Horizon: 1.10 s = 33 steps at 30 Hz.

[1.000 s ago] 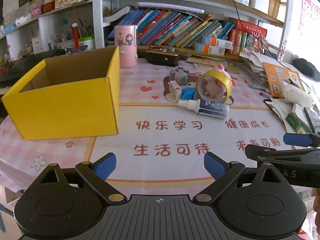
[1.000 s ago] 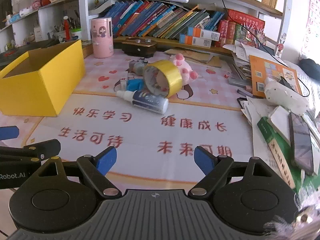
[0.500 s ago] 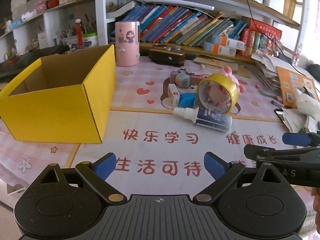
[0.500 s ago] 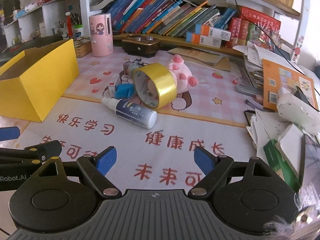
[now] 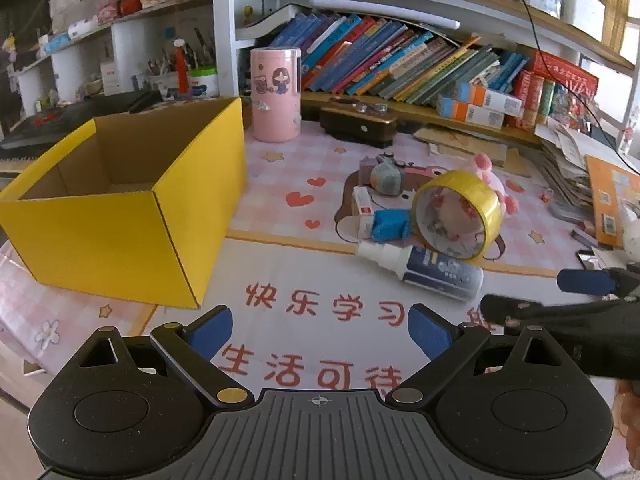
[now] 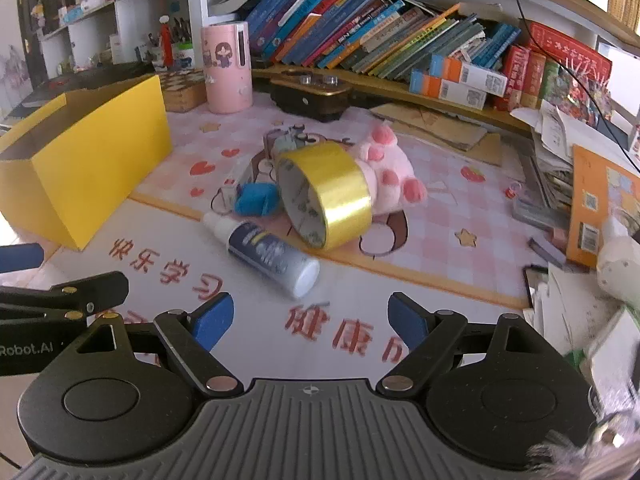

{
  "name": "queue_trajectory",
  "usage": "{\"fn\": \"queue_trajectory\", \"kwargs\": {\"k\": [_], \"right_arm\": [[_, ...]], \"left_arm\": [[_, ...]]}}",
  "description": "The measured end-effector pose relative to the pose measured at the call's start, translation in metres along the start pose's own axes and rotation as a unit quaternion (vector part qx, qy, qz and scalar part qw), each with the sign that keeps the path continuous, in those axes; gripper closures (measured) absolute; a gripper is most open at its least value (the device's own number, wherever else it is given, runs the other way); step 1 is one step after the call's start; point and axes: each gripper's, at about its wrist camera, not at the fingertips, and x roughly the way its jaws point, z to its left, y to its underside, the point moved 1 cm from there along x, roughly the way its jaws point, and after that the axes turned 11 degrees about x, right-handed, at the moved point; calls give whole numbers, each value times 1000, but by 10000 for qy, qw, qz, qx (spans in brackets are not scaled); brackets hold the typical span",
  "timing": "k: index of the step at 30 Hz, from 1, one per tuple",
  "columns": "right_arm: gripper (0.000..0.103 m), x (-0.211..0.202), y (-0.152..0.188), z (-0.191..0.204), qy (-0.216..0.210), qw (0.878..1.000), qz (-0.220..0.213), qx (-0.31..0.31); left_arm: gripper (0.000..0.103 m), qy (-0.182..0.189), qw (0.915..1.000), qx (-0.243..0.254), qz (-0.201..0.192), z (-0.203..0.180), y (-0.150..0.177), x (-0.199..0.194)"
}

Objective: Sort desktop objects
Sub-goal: 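Grasp the yellow tape roll with the right tool while the left tool grasps the white spray bottle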

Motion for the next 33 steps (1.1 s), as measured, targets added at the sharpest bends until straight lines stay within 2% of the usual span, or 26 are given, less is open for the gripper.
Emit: {"fn": "queue_trajectory", "kwargs": {"k": [5, 9, 14, 18, 21, 25, 29, 32, 33], "right_arm": [[22, 17, -22, -8, -31, 9999, -114, -25], [23, 33, -41, -12, -157, 9993, -160, -289], [36, 54, -52, -9, -317, 9966, -52, -756], [48, 65, -61, -10, -453, 9956, 40, -820], [60, 69, -68, -15, -538, 9960, 126, -699], [61, 69, -72, -26, -650, 9965, 238, -463], [60, 68, -73, -30, -755, 9956, 315, -462], [60, 68, -74, -32, -788, 9952, 371, -455], [60, 68, -73, -32, -797, 9951, 387, -444]], "left_arm": [[7, -8, 10000, -20, 28, -3, -6, 8], [7, 243, 9997, -3, 97, -10, -11, 18], [7, 635, 9975, -141, 280, -20, -17, 37], [9, 875, 9946, -420, 358, -27, -23, 52], [15, 889, 9931, -684, 333, -30, -31, 64], [23, 878, 9918, -852, 365, -40, -41, 80], [29, 902, 9901, -892, 605, -55, -44, 100], [37, 844, 9911, -818, 630, -60, -44, 106], [43, 837, 9921, -719, 604, -61, -44, 106]]}}
